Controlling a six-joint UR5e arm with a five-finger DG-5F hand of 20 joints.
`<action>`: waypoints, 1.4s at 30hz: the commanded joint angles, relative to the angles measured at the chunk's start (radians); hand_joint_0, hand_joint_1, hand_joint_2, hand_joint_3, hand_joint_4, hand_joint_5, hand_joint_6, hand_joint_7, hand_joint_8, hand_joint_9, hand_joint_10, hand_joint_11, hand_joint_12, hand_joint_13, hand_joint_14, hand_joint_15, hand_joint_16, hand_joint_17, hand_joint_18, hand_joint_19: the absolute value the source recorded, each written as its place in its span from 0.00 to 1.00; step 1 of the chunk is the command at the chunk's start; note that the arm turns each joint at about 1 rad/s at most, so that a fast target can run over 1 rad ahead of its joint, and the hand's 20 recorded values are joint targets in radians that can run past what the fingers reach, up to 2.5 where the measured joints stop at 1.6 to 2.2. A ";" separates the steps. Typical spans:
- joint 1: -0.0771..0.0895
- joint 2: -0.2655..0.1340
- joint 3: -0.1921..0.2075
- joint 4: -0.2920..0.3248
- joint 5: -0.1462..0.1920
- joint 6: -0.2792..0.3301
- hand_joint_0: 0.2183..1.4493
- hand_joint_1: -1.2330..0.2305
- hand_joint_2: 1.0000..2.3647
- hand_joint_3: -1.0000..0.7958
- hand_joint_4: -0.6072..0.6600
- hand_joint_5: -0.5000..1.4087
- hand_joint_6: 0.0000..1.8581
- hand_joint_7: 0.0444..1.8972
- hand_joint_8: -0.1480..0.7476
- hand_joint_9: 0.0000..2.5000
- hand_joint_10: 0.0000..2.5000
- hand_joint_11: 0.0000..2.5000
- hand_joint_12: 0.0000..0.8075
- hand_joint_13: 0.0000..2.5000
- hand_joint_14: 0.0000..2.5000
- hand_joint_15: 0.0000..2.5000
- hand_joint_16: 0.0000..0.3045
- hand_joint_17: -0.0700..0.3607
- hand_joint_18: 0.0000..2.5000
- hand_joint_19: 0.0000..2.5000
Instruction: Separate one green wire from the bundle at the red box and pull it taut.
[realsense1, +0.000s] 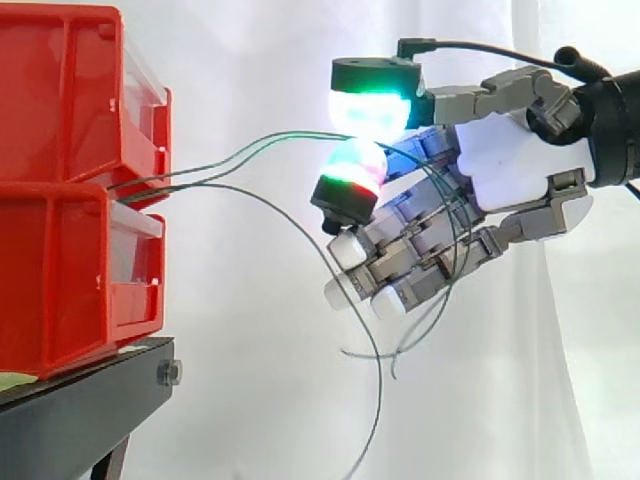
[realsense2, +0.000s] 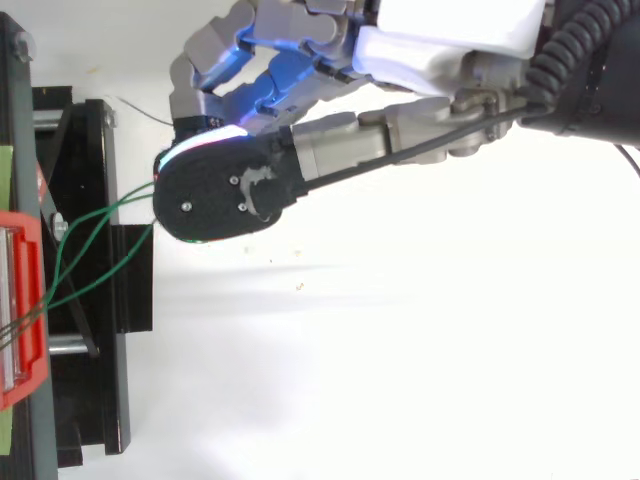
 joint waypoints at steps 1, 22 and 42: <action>0.000 0.000 0.002 -0.001 -0.001 0.000 0.27 0.39 0.01 0.46 0.59 0.16 0.48 0.55 0.49 0.30 0.01 0.27 0.41 0.21 0.00 0.10 0.17 0.43 0.19 0.12; -0.005 0.000 0.002 -0.004 0.001 0.003 0.32 0.30 0.00 0.28 0.61 0.16 0.48 0.52 0.48 0.30 0.01 0.27 0.40 0.22 0.00 0.10 0.16 0.42 0.21 0.12; -0.005 0.000 0.002 -0.001 -0.001 0.002 0.27 0.51 0.01 0.36 0.60 0.17 0.47 0.54 0.49 0.31 0.01 0.27 0.40 0.21 0.00 0.10 0.17 0.43 0.18 0.13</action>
